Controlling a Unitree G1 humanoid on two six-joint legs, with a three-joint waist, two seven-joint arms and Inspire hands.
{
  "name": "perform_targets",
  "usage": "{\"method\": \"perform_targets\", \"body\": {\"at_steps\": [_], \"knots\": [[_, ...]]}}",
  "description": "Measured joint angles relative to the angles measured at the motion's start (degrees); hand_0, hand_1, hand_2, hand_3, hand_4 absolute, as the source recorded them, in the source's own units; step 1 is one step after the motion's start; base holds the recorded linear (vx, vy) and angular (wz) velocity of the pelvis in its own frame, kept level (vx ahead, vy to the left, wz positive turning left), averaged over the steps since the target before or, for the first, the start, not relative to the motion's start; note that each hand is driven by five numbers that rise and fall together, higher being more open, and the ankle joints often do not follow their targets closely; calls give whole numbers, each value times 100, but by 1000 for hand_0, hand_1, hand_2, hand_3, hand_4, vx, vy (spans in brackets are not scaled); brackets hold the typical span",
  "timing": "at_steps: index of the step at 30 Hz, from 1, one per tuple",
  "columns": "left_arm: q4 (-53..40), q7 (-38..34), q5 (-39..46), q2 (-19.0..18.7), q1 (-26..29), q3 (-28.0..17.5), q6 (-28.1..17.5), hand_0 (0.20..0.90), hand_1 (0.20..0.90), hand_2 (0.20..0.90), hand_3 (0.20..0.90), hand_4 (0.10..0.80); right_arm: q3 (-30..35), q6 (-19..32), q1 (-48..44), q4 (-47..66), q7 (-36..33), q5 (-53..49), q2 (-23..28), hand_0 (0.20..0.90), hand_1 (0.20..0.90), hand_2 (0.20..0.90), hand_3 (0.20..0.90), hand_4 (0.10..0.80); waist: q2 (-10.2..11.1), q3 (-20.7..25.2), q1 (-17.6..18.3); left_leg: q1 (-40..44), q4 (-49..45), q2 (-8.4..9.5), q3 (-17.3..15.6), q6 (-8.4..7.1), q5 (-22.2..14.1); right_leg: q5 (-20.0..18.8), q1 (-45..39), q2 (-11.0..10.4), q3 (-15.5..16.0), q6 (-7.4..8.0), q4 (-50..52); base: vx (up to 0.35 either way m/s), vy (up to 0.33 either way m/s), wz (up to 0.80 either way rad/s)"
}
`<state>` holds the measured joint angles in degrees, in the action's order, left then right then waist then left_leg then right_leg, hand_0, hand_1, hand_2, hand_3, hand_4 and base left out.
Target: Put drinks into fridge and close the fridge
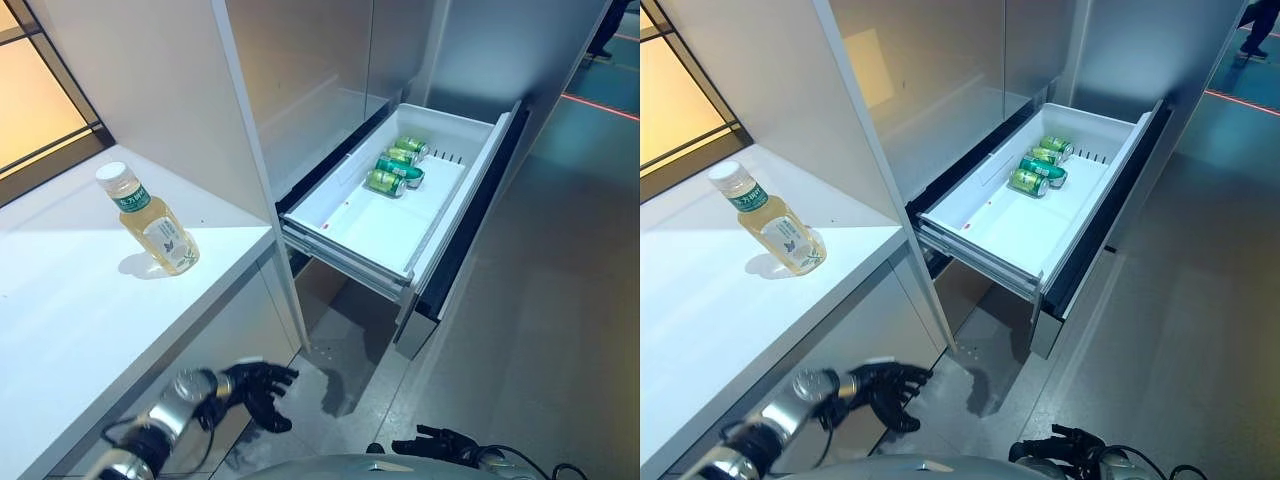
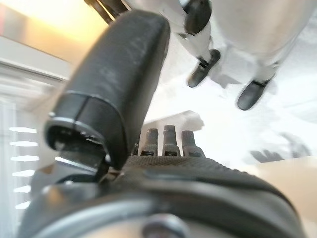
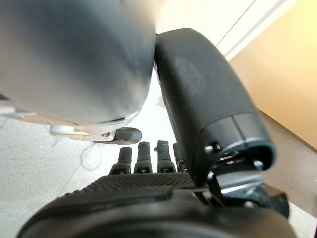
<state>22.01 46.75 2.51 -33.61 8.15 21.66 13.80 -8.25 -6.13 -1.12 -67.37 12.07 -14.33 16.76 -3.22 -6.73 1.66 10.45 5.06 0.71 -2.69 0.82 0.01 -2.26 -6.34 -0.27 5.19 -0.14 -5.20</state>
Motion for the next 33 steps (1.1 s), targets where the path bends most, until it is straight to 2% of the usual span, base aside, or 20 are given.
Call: {"method": "perform_targets", "body": {"at_steps": [2, 6, 9, 12, 15, 17, 21, 23, 25, 28, 30, 33], "knots": [[-736, 545, 319, -112, 229, -127, 558, 900, 900, 900, 900, 800, 3, 79, 14, -76, 0, 1, 7, 900, 900, 900, 900, 800, -25, -4, -7, 9, 0, 1, 4, 0, 0, 0, -7, -2, 0, 1, -1, 0, 0, 0], [-1890, 1166, 1112, -162, 550, -102, 1276, 900, 900, 900, 900, 800, 1, 235, 4, -181, -22, 2, -7, 900, 900, 900, 900, 800, -27, -3, 15, 17, 0, 10, 14, 0, 0, 0, -15, -7, 0, 1, -1, 0, 0, 0], [-2337, 1141, 2227, -149, 754, -96, 1513, 900, 900, 900, 900, 800, -3, 272, 12, -187, -56, 1, -16, 900, 900, 900, 900, 800, -34, 1, 54, 39, 1, 10, 13, 0, 0, 0, -33, -6, -4, 1, -1, 10, 0, 0], [-2809, 599, 3595, -85, 874, -100, 1446, 900, 900, 900, 900, 800, -59, 288, 15, -196, -86, 1, -24, 900, 900, 900, 900, 800, -51, 12, 141, 121, 3, 10, 16, -1, -2, 2, -112, -5, -10, 3, -1, 26, -9, 0], [-3190, -108, 4737, -33, 1016, -128, 933, 900, 900, 900, 900, 800, -131, 351, 54, -197, -160, -1, -25, 900, 900, 900, 900, 800, -107, 66, 186, 126, 4, 11, 18, -1, -2, 1, -111, -5, -21, 2, -2, 34, -16, -2], [-3377, -486, 5046, 24, 1023, -180, 584, 900, 900, 900, 900, 800, -131, 385, 90, -196, -180, -3, -25, 900, 900, 900, 900, 800, -138, 103, 192, 131, 4, 10, 23, -1, -2, 1, -115, -4, -23, 2, -2, 0, 0, 0], [-3713, -1343, 5480, 206, 1055, -607, -545, 900, 900, 900, 900, 800, -157, 437, 126, -200, -226, -4, -27, 900, 900, 900, 900, 800, -180, 143, 184, 178, 4, 7, 36, -1, -2, 1, -159, 3, -22, 2, -2, 30, -12, 1], [-3747, -1719, 5480, 272, 1056, -872, -1073, 900, 900, 900, 900, 800, -157, 467, 157, -203, -245, -3, -35, 900, 900, 900, 900, 800, -160, 157, 176, 192, 4, 6, 49, -2, -3, 1, -181, 4, -20, 2, -2, 32, -8, 2], [-3748, -2264, 5463, 279, 1057, -1221, -1824, 900, 900, 900, 900, 800, -157, 493, 179, -228, -278, -2, -62, 900, 900, 900, 900, 800, -121, 188, 154, 191, 3, 5, 59, -2, -3, 1, -183, 3, -16, 2, -2, 32, -12, 2], [-3751, -2827, 5388, 366, 1055, -1717, -2551, 900, 900, 900, 900, 800, -157, 508, 215, -268, -293, -1, -117, 900, 900, 900, 900, 800, -50, 246, 98, 181, 3, 2, 74, -3, -2, 2, -181, 3, -2, 2, -3, 7, -3, 1], [-3751, -3428, 4924, 549, 1054, -2138, -3255, 900, 900, 900, 900, 800, -157, 546, 249, -335, -301, 6, -189, 900, 900, 900, 900, 800, 39, 305, -20, 176, 2, 2, 87, -4, -3, 3, -177, 4, 5, 0, -4, 11, -7, 2], [-3751, -4258, 4056, 593, 1023, -2524, -3974, 900, 900, 900, 900, 800, -166, 568, 315, -357, -311, 38, -261, 900, 900, 900, 900, 800, 181, 379, -178, 127, 1, 12, 145, -4, -1, 5, -156, -8, 50, 0, -4, 11, -12, 8]]}}
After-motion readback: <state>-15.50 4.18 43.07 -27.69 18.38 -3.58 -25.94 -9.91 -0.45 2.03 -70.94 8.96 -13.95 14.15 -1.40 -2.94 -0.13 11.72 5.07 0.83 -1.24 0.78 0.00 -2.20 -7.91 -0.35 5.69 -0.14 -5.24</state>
